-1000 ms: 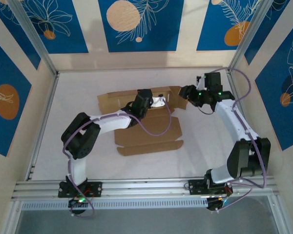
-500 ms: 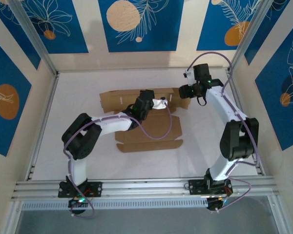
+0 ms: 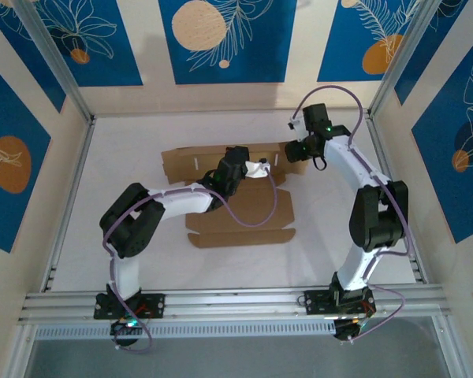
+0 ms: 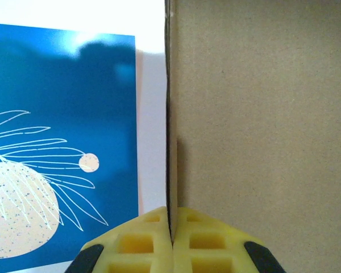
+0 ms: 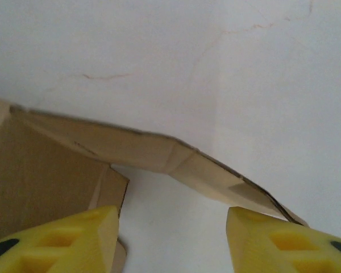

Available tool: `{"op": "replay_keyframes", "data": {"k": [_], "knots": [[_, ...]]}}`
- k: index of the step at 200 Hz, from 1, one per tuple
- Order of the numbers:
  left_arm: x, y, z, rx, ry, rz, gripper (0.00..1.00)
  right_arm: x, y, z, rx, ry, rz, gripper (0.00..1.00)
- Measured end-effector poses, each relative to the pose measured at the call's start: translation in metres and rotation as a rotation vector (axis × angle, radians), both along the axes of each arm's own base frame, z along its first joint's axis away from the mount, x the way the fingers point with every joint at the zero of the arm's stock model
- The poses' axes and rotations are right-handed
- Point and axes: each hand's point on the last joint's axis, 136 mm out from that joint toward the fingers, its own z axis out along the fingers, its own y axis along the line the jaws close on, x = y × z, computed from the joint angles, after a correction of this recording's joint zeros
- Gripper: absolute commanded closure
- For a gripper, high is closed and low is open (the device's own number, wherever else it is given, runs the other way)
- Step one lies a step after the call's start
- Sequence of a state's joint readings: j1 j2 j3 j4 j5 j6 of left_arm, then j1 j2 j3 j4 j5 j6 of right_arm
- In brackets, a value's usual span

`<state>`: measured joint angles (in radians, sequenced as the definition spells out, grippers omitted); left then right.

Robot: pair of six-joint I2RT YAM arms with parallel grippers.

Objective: Fold the paper box

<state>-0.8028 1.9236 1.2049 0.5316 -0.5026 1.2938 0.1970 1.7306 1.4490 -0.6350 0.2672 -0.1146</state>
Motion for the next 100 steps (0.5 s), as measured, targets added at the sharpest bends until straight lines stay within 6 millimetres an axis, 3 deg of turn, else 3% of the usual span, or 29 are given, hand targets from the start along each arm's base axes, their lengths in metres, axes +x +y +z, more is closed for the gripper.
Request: {"op": "replay_keyframes", "data": {"k": [12, 52, 74, 100], "knots": [[0.000, 0.000, 0.000, -0.001, -0.002, 0.000, 1.00, -0.005, -0.009, 0.010, -0.043, -0.048, -0.011, 0.19], [0.000, 0.000, 0.002, 0.015, -0.019, -0.008, 1.00, 0.002, -0.047, 0.040, -0.037, -0.164, -0.093, 0.21], [0.000, -0.001, 0.003, 0.015, -0.025, -0.013, 1.00, 0.005, -0.050, 0.029, 0.023, -0.135, -0.082, 0.25], [0.000, -0.001, 0.003, 0.015, -0.025, -0.013, 1.00, 0.005, -0.022, -0.002, 0.120, -0.040, 0.002, 0.31]]}}
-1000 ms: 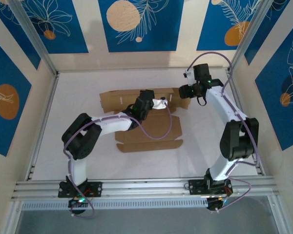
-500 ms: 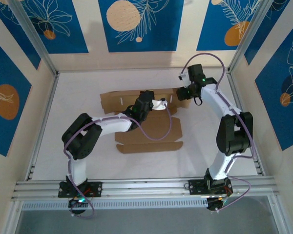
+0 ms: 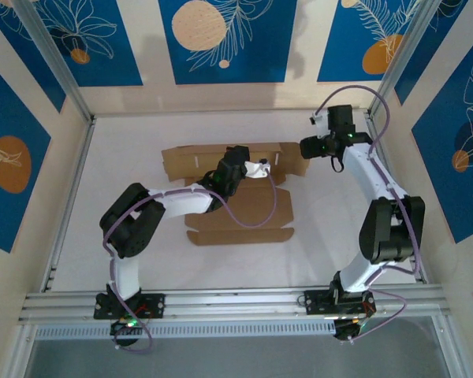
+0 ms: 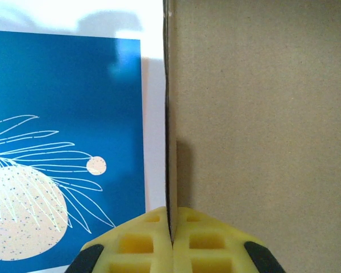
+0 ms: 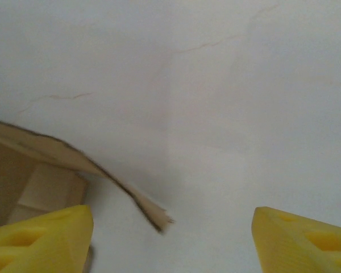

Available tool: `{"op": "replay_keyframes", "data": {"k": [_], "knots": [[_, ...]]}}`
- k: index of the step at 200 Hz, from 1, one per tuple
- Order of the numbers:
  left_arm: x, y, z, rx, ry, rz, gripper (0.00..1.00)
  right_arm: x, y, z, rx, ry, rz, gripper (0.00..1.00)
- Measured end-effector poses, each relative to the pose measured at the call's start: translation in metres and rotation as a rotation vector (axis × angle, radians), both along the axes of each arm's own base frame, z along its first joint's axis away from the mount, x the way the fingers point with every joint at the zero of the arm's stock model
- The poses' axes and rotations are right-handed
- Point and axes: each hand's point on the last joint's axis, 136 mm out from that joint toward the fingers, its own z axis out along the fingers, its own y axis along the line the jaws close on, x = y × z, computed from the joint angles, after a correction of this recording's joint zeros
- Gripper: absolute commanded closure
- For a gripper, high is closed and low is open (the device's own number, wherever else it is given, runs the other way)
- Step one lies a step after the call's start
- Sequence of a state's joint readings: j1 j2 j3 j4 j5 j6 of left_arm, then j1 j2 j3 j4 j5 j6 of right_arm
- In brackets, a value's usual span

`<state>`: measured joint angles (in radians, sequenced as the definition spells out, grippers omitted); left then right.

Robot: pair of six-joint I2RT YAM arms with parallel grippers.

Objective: Fold the paper box

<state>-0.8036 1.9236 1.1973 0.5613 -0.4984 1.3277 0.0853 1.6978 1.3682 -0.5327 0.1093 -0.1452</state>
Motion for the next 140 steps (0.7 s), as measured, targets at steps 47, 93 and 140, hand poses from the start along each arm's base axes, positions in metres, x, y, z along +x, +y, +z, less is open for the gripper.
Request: {"op": "replay_keyframes", "data": {"k": [47, 93, 140], "knots": [[0.000, 0.001, -0.001, -0.003, 0.003, 0.003, 1.00, -0.013, 0.038, -0.020, 0.140, 0.096, 0.101, 0.54], [0.001, 0.002, -0.001, -0.008, 0.003, 0.015, 1.00, -0.029, 0.057, -0.012, 0.270, 0.135, 0.082, 0.66], [0.001, 0.003, -0.001, -0.013, 0.005, 0.024, 1.00, -0.042, 0.075, -0.005, 0.398, 0.201, 0.026, 0.66]]}}
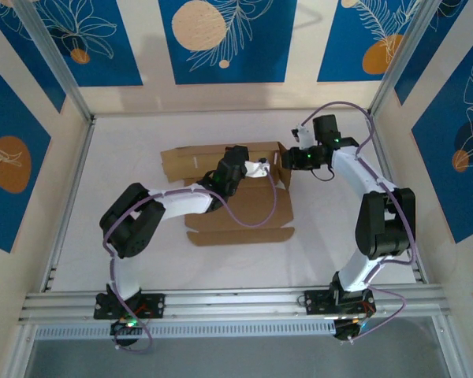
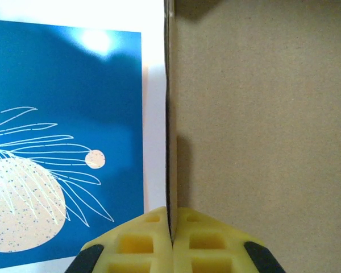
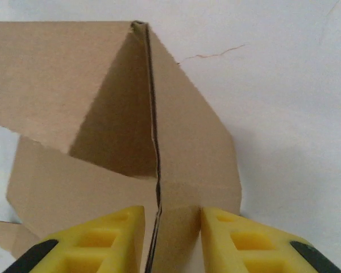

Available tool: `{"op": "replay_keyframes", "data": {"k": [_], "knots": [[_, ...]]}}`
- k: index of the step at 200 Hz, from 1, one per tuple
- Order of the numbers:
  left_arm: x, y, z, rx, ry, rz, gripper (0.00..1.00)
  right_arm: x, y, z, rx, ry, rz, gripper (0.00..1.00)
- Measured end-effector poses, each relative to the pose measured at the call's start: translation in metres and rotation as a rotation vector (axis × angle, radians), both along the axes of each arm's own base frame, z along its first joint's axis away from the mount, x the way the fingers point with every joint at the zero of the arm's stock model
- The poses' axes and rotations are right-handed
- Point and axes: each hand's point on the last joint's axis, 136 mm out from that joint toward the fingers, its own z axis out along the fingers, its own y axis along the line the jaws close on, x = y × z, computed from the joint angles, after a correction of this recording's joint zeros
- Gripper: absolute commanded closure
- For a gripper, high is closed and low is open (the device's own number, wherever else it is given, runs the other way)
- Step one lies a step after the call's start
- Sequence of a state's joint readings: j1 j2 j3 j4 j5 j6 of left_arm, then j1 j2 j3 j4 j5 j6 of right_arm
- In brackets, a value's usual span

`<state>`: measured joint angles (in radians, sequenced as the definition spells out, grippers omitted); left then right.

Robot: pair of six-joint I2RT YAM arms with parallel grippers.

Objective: Fold the paper box

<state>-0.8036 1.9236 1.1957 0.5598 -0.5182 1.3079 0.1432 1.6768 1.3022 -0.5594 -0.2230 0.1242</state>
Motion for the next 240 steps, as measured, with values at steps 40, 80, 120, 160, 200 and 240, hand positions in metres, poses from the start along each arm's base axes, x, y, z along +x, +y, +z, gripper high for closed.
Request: {"op": "replay_keyframes", "data": {"k": [40, 80, 120, 160, 200, 240], "knots": [[0.000, 0.000, 0.000, 0.003, 0.000, 0.005, 1.00, -0.004, 0.011, 0.002, 0.075, 0.058, -0.046, 0.57], [-0.004, 0.000, -0.005, 0.005, 0.002, 0.000, 1.00, -0.027, 0.016, -0.009, 0.135, 0.057, -0.035, 0.40], [-0.011, 0.004, -0.010, 0.009, -0.061, -0.017, 1.00, -0.044, 0.017, 0.009, 0.193, -0.045, -0.023, 0.34], [-0.023, 0.003, -0.009, 0.031, -0.139, -0.047, 1.00, -0.042, 0.024, 0.016, 0.269, -0.073, -0.019, 0.33], [-0.028, 0.001, -0.012, 0.053, -0.185, -0.063, 1.00, -0.046, 0.021, 0.011, 0.302, -0.035, -0.058, 0.26], [-0.033, 0.002, -0.013, 0.063, -0.205, -0.071, 1.00, -0.041, 0.006, 0.038, 0.339, -0.078, -0.096, 0.26]]}}
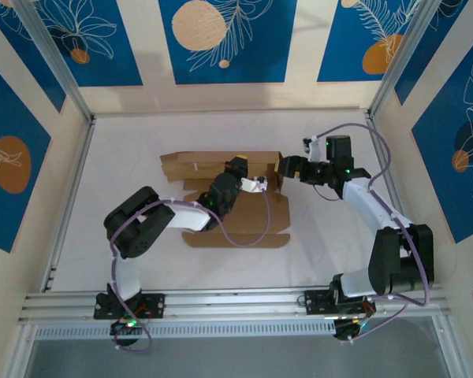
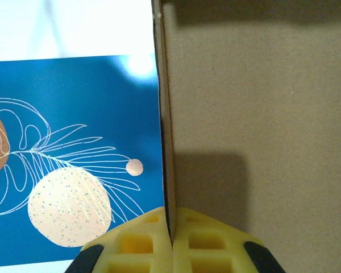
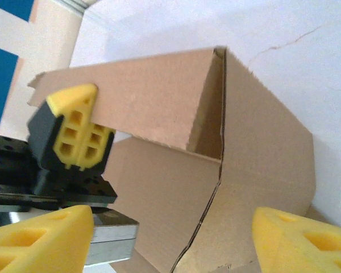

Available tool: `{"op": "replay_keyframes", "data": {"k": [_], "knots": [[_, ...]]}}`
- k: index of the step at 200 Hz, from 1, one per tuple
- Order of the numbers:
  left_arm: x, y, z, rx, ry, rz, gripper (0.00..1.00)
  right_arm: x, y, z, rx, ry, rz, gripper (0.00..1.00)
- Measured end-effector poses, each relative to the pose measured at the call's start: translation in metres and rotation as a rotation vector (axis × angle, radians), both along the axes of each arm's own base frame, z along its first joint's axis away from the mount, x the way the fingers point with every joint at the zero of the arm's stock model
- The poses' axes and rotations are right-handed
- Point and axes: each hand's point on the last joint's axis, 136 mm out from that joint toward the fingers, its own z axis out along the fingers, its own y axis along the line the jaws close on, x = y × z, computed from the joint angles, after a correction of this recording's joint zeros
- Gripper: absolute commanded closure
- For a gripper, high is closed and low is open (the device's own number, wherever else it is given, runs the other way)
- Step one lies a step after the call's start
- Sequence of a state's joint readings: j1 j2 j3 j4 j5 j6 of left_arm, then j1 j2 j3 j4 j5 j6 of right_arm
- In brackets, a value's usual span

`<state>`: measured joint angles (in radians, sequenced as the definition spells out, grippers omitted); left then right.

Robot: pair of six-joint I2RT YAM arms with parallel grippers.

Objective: Fold the paper box

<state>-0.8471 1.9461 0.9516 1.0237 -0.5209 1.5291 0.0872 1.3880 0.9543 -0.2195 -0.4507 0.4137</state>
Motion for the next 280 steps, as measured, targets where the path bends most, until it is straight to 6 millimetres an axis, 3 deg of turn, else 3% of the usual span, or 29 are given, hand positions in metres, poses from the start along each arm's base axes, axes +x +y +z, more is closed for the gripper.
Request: {"op": "replay_keyframes", "data": {"k": [16, 44, 57, 78, 120, 144, 166, 205, 280], "knots": [[-0.001, 0.001, 0.000, -0.003, -0.004, -0.001, 1.00, 0.006, -0.006, 0.012, 0.018, -0.014, -0.014, 0.30], [-0.003, 0.001, -0.001, 0.001, -0.013, -0.004, 1.00, 0.017, -0.028, 0.028, -0.012, -0.047, -0.087, 0.51], [-0.003, 0.000, 0.000, 0.004, -0.015, -0.004, 1.00, 0.021, -0.043, 0.027, -0.086, -0.063, -0.141, 0.52], [-0.003, 0.000, -0.001, 0.006, -0.016, -0.005, 1.00, 0.023, -0.057, 0.012, -0.253, -0.100, -0.159, 0.46], [-0.003, 0.000, -0.001, 0.006, -0.016, -0.005, 1.00, -0.007, -0.027, -0.051, -0.586, -0.252, 0.146, 0.42], [-0.003, 0.000, -0.001, 0.007, -0.016, -0.005, 1.00, -0.016, -0.027, -0.071, -0.667, -0.335, 0.252, 0.40], [-0.003, 0.000, -0.001, 0.006, -0.016, -0.005, 1.00, -0.013, -0.026, -0.073, -0.716, -0.420, 0.309, 0.40], [-0.005, 0.000, -0.001, 0.007, -0.015, -0.008, 1.00, 0.002, -0.022, -0.059, -0.759, -0.560, 0.337, 0.40], [-0.006, -0.001, -0.001, 0.004, -0.014, -0.011, 1.00, 0.018, 0.004, -0.069, -0.741, -0.602, 0.415, 0.33]]}}
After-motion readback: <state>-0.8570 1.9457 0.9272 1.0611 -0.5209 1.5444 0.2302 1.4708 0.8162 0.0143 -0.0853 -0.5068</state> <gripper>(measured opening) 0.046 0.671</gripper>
